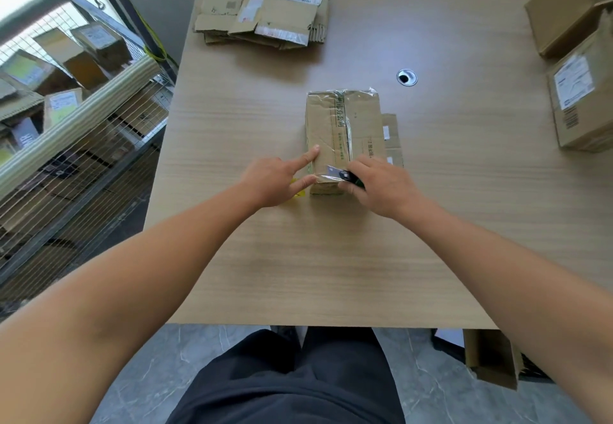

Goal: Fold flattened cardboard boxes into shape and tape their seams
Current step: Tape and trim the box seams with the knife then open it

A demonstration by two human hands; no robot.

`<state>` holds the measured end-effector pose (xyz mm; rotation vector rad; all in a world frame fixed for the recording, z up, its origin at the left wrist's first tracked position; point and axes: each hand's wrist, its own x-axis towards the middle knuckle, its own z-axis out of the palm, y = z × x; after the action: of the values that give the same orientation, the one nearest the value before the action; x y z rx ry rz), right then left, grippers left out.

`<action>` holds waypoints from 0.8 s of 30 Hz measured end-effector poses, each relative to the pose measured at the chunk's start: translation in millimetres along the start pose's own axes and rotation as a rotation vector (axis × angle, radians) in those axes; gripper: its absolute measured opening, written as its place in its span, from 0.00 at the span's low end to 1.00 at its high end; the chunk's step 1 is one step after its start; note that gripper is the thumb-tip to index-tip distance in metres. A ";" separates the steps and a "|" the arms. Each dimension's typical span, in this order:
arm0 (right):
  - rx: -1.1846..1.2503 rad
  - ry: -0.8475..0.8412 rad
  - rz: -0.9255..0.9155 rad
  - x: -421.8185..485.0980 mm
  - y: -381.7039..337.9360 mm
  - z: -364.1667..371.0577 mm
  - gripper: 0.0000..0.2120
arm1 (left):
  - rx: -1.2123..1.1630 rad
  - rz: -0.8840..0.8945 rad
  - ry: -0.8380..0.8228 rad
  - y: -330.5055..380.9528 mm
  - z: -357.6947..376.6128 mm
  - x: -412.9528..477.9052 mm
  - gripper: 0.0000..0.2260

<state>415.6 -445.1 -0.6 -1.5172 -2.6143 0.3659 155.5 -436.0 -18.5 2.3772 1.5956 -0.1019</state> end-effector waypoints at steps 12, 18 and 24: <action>-0.068 0.063 -0.105 -5.4 8.5 -1.7 0.13 | -0.149 0.005 -0.136 -4.3 -15.7 -10.1 0.26; 0.041 0.078 0.030 3.3 11.5 3.8 0.16 | -0.441 -0.003 -0.159 -9.6 -26.1 -16.5 0.26; -0.080 0.164 -0.074 -5.2 9.5 6.1 0.17 | -0.315 0.001 -0.166 -6.9 -22.2 -16.0 0.30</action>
<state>425.0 -446.0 -8.7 -1.4023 -2.5756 0.1258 140.8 -442.0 4.8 2.0719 1.4173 -0.0423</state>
